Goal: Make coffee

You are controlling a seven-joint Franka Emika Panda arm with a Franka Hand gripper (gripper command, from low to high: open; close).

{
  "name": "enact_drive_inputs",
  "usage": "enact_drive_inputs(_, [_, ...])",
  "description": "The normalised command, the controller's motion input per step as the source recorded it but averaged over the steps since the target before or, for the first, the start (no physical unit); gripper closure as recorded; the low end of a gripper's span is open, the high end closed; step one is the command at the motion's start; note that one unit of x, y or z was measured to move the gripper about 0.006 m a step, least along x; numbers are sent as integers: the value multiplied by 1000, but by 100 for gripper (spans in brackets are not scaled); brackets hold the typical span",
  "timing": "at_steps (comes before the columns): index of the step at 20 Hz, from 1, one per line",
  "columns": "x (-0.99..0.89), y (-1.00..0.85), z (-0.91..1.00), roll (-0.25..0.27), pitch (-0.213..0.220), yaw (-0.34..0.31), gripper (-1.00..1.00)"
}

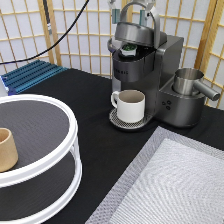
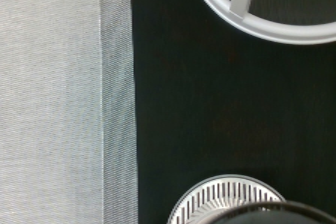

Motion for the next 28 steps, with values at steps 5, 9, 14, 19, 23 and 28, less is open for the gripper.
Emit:
enact_drive_inputs(5, [113,-518,-18,9,98,119,-100])
enact_drive_inputs(9, [25,-372,126,4,96,97,-100])
enact_drive_inputs(14, [-379,-16,942,0,28,15,-100])
enact_drive_inputs(19, [-447,442,1000,0,-35,0,-100])
enact_drive_inputs(23, [-47,616,1000,2,0,9,-100])
enact_drive_inputs(28, [412,599,556,-7,15,12,-100])
